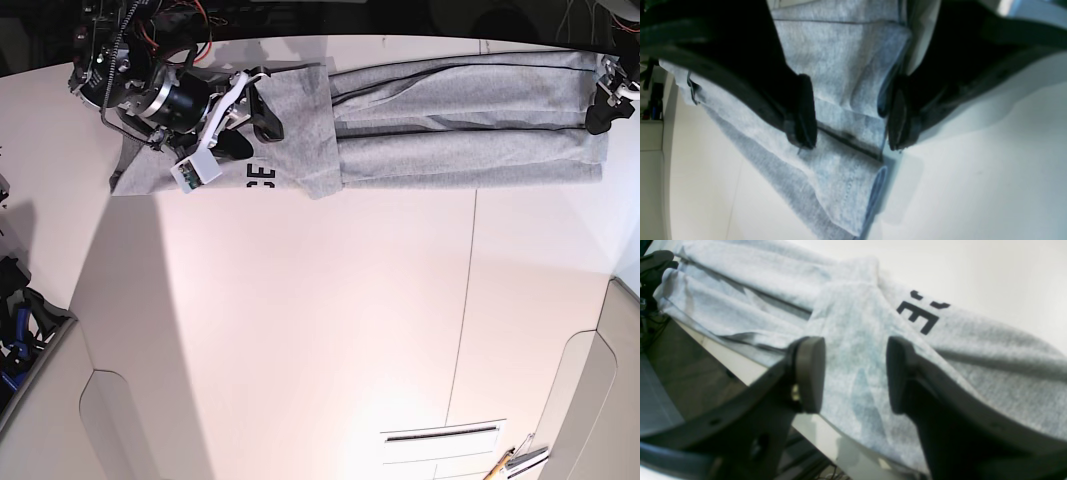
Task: Fold the T-shirt properly
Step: 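Grasp the opposite shirt end with the left gripper and fold inward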
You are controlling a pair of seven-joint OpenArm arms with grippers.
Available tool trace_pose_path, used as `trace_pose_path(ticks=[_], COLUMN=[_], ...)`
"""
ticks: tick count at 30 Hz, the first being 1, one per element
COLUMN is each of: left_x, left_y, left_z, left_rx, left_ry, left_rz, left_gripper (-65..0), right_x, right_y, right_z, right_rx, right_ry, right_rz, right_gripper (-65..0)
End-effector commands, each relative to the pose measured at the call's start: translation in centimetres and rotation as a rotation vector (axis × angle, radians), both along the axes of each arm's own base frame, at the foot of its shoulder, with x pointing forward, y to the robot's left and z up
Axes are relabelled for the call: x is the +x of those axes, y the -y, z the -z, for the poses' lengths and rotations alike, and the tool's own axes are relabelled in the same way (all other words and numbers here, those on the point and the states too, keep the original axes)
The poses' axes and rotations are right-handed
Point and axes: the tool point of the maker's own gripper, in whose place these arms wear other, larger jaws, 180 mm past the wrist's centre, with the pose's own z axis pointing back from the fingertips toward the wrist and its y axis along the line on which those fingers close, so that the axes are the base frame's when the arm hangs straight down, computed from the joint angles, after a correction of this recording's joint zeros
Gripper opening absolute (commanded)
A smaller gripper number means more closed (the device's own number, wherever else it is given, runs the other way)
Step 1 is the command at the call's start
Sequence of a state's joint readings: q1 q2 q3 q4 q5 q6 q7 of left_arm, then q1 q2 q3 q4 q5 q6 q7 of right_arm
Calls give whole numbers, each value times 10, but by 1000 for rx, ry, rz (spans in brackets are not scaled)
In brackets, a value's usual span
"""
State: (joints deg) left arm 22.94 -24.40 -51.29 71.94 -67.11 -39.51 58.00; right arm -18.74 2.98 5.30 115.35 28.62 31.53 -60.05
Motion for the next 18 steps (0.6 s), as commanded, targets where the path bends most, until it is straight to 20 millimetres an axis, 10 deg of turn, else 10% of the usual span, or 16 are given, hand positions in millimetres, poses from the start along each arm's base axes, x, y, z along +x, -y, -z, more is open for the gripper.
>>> trace_pose_path(ticks=[1,10,18], left_x=[6,9,11], left_y=[-7,-26,19], left_z=[-12,-16,14], left_rx=[27,129,59], left_ry=[31,16,-42], left_rz=[7,5,109], left_gripper=[-274,-274,-274], right_x=[6,7,8], right_y=[-2,-3,-3], right_z=[-12,-12,-13], right_rx=[26,28,31], right_ry=[46,48,53], right_rz=[4,6,8], right_gripper=[-353,-353,-353])
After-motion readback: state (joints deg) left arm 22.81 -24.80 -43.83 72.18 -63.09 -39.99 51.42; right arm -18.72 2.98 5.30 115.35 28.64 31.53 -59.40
